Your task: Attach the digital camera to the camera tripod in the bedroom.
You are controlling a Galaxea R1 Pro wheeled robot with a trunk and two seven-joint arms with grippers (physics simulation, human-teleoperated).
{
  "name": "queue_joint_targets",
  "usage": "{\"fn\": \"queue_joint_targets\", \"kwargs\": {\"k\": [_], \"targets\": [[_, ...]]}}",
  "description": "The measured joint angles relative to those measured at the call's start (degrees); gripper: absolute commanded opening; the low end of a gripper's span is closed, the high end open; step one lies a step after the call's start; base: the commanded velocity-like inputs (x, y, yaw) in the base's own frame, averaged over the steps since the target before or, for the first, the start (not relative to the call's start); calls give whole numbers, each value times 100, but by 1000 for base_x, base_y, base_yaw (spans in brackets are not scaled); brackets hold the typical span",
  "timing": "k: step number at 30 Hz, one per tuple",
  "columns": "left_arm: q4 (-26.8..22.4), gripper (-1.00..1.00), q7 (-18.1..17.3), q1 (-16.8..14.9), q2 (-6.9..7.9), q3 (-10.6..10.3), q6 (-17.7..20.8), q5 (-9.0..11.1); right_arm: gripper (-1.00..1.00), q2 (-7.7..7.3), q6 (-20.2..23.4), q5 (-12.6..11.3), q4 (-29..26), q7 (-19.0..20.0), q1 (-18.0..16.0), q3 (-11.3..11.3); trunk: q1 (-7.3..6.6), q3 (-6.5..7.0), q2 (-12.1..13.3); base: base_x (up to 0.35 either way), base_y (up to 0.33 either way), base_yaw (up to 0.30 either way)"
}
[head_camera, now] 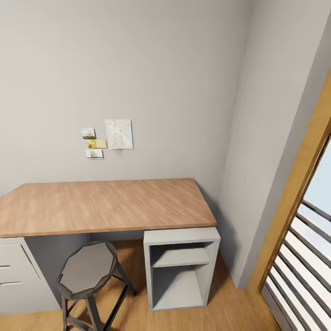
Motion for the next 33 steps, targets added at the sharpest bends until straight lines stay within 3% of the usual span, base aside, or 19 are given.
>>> {"fn": "queue_joint_targets", "kwargs": {"k": [3,33], "targets": [[19,100,-49,26,70,2,84,-1,100,45,46,6,95,71,-19,7,0,0,1,0,0,0],[19,100,-49,25,70,2,85,-1,100,45,46,6,130,72,-19,7,0,1,1,0,0,0]]}}
